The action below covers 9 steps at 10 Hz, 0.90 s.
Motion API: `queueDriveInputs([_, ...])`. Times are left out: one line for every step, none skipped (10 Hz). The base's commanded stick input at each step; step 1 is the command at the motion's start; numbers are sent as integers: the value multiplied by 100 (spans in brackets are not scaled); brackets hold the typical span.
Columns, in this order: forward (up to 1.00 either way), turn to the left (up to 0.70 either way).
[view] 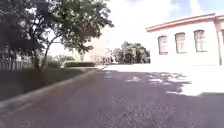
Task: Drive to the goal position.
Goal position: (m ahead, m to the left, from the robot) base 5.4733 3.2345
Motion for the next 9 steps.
queueDriveInputs([85,0])
queueDriveInputs([85,0])
queueDriveInputs([85,0])
queueDriveInputs([85,0])
queueDriveInputs([85,0])
queueDriveInputs([85,0])
queueDriveInputs([85,0])
queueDriveInputs([85,0])
queueDriveInputs([85,0])
